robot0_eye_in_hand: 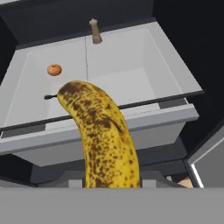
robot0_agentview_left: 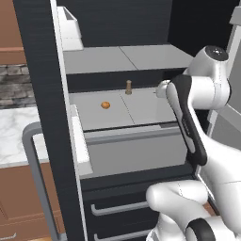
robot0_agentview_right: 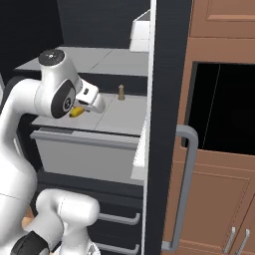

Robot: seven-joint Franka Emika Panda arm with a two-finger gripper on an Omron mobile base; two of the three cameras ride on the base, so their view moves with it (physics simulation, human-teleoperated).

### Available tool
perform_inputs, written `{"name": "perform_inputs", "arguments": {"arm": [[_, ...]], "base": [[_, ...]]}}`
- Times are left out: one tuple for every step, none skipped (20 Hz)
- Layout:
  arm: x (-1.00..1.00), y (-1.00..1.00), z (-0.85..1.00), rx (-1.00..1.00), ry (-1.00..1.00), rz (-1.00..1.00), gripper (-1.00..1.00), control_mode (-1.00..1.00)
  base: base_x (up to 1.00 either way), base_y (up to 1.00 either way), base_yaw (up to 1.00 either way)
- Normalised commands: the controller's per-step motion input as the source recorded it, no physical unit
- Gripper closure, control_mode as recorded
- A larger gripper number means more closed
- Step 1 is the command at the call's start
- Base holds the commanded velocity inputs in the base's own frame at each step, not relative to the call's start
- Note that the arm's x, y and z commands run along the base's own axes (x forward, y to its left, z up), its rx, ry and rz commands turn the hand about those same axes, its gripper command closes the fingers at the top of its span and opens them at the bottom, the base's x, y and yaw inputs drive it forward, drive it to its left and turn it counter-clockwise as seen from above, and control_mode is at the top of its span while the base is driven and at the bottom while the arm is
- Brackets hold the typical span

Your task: Pick the banana and tangerine from the fridge and place them on the plate next to the blender to make a fruit smoothie.

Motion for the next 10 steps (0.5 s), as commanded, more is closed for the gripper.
{"name": "perform_inputs", "arguments": {"arm": [[-0.16,0.05,-0.56,-0.02,0.00,0.00,1.00,-1.00],[-0.17,0.13,-0.59,-0.04,0.00,0.00,1.00,-1.00],[-0.22,0.12,-0.41,-0.02,0.00,0.00,1.00,-1.00],[-0.17,0.01,-0.14,0.00,0.00,0.00,1.00,-1.00],[0.00,0.00,0.00,0.00,0.00,0.00,1.00,-1.00],[0.00,0.00,0.00,0.00,0.00,0.00,1.00,-1.00],[0.00,0.00,0.00,0.00,0.00,0.00,1.00,-1.00],[-0.26,0.00,0.00,0.00,0.00,0.03,1.00,-1.00],[0.00,0.00,0.00,0.00,0.00,0.00,1.00,1.00],[0.00,0.00,0.00,0.00,0.00,0.00,1.00,1.00]], "base": [[0.00,0.00,0.00],[0.00,0.00,0.00],[0.00,0.00,0.00],[0.00,0.00,0.00],[0.00,0.00,0.00],[0.00,0.00,0.00],[0.00,0.00,0.00],[0.00,0.00,0.00],[-0.53,0.00,0.14],[-0.87,0.00,0.28]]}}
